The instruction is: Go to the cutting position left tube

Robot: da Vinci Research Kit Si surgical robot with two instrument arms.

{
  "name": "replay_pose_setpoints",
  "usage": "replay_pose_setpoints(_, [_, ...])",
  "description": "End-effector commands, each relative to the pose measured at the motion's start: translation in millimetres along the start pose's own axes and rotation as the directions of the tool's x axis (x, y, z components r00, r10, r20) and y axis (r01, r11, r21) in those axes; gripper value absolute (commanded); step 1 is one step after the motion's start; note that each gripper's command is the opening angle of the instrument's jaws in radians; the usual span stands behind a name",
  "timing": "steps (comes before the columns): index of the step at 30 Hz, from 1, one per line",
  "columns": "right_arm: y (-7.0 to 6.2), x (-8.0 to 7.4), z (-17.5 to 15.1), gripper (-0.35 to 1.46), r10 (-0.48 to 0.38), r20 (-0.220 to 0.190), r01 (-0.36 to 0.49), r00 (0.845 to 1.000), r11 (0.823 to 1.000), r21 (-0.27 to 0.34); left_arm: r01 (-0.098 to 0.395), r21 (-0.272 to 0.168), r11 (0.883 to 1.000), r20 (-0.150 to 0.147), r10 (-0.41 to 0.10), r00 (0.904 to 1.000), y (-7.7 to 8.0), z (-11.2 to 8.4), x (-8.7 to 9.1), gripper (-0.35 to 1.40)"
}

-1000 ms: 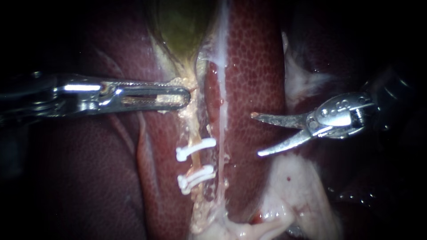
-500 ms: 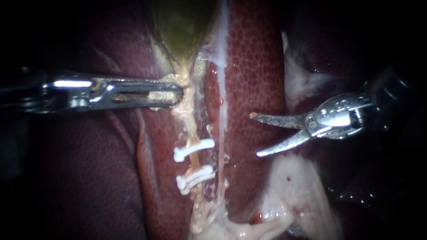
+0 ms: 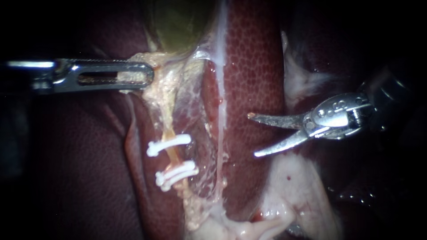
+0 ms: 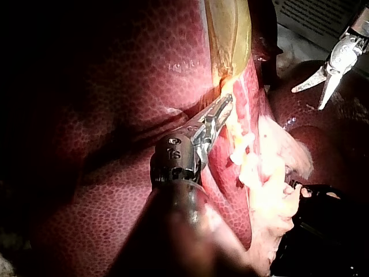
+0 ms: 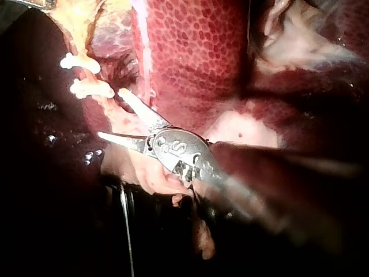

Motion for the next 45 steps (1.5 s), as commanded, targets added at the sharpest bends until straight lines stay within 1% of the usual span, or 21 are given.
replay_pose_setpoints(1, [0.0,0.0,0.1,1.43,0.0,0.0,0.0,1.0,1.0,0.0,0.001,-0.001,1.0,0.001,-0.001,1.0,0.0,0.0,0.0,-0.35])
replay_pose_setpoints(6, [-0.1,-0.2,0.7,1.43,-0.002,-0.003,0.002,1.0,1.0,0.012,0.001,-0.001,1.0,0.001,-0.001,1.0,0.0,0.0,0.0,-0.35])
replay_pose_setpoints(10, [-0.3,-1.0,2.3,1.43,-0.007,-0.011,0.007,1.0,0.999,0.034,0.001,-0.001,1.0,0.001,-0.001,1.0,0.0,0.0,0.0,-0.35])
replay_pose_setpoints(12, [-0.4,-1.7,3.5,1.43,-0.012,-0.005,0.012,1.0,0.999,0.045,0.0,-0.001,1.0,0.001,0.0,1.0,0.0,0.0,0.1,-0.35])
replay_pose_setpoints(16, [-0.6,-3.4,6.6,1.43,0.01,0.017,-0.011,1.0,0.997,0.071,0.0,-0.001,1.0,0.001,0.0,1.0,0.0,0.0,0.1,-0.35])
replay_pose_setpoints(22, [-0.5,-5.8,10.4,1.43,0.039,0.036,-0.042,0.999,0.994,0.103,0.001,-0.002,1.0,0.001,-0.001,1.0,-0.1,0.1,0.1,-0.35])
replay_pose_setpoints(27, [-0.3,-7.1,13.0,1.43,0.051,0.038,-0.055,0.998,0.991,0.123,0.001,-0.003,1.0,0.002,-0.001,1.0,-0.2,0.1,0.1,-0.35])
replay_pose_setpoints(35, [-0.2,-8.4,15.7,1.43,0.071,0.058,-0.079,0.996,0.987,0.142,0.001,-0.004,1.0,0.002,-0.001,1.0,-0.4,0.1,0.1,-0.35])
replay_pose_setpoints(39, [-0.2,-8.9,16.5,1.43,0.079,0.072,-0.089,0.994,0.985,0.15,-0.005,-0.005,1.0,0.002,0.005,1.0,-0.5,0.1,0.1,-0.35])
replay_pose_setpoints(42, [-0.3,-9.2,16.9,1.4,0.081,0.084,-0.094,0.993,0.982,0.163,-0.005,-0.005,1.0,0.003,0.005,1.0,-0.6,0.1,0.1,-0.35])
replay_pose_setpoints(45, [-0.2,-9.2,17.3,1.38,0.08,0.084,-0.094,0.993,0.98,0.177,-0.005,-0.006,1.0,0.003,0.005,1.0,-0.6,0.2,0.2,-0.35])
